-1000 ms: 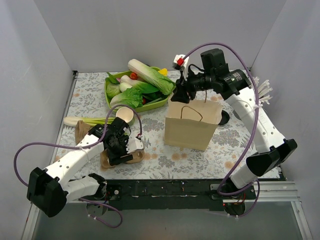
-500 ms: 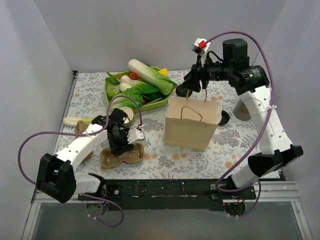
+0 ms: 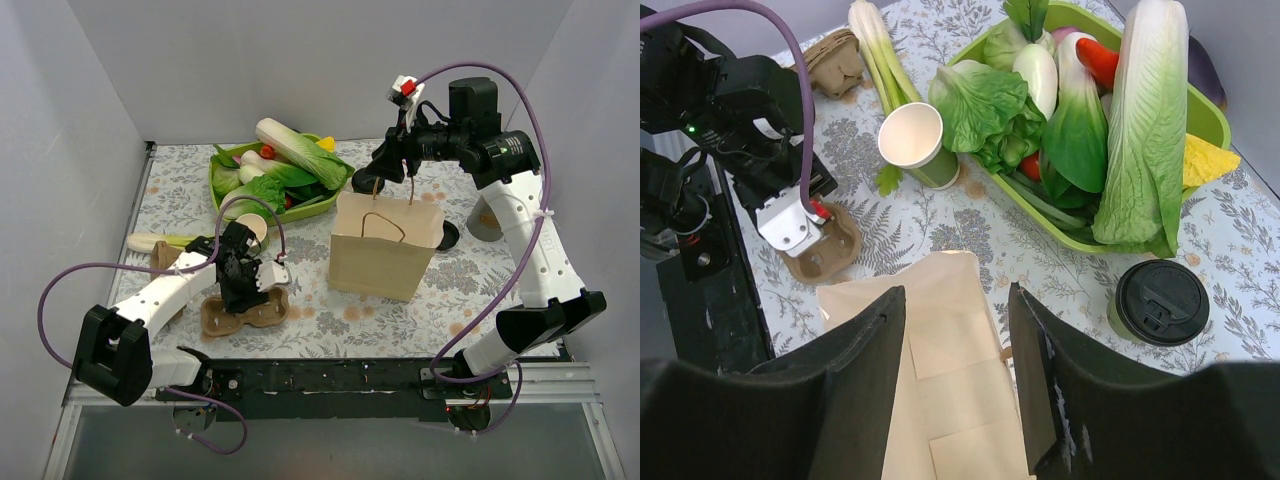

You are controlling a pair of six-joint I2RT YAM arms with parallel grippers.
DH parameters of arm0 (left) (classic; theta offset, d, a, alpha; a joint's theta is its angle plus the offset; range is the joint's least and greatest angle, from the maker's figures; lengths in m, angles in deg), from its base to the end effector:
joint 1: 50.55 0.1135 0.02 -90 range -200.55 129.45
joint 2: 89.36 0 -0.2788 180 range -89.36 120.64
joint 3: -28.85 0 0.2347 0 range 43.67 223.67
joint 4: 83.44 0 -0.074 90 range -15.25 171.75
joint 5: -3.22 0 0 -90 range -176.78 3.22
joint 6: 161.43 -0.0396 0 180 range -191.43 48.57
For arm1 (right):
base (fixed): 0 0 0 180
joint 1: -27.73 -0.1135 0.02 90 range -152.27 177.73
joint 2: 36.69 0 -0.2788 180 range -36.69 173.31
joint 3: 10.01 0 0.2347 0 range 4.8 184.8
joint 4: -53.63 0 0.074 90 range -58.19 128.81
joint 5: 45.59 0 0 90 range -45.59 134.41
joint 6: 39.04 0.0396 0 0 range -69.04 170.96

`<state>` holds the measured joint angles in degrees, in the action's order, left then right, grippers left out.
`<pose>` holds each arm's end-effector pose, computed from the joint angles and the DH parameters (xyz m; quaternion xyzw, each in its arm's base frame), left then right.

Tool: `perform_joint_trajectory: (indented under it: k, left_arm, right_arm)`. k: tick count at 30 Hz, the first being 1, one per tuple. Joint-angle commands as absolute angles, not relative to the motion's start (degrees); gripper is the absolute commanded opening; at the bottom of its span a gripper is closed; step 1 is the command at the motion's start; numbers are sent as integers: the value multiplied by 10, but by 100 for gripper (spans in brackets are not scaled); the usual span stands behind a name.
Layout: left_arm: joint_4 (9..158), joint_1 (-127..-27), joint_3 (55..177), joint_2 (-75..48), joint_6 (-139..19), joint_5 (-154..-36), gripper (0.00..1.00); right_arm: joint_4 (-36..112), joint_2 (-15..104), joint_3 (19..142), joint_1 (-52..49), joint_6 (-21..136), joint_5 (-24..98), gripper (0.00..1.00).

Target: Pack the takeout coffee

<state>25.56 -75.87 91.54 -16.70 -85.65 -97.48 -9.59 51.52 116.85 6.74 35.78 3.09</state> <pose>0.1648 -0.0861 0.2275 0.3426 0.9316 -0.1001 0.0690 0.2604 0.1279 0.4956 -0.4257 0.6892 0.3221 0.4900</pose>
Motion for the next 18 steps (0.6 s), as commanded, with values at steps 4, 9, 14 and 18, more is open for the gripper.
perform_joint_trajectory:
  k: [4, 9, 14, 18]
  left_arm:
    - [245, -752, 903, -198, -863, -985, 53]
    - [251, -752, 892, -207, -861, -979, 54]
    - [256, -752, 903, -200, -844, -982, 54]
    - [252, -752, 898, -204, -844, -986, 54]
  right_arm:
    - [-84, 513, 1174, 72, 357, 27, 54]
    - [-79, 514, 1169, 73, 358, 24, 54]
    - [-79, 517, 1172, 73, 359, 22, 54]
    - [-78, 516, 1168, 73, 359, 22, 54]
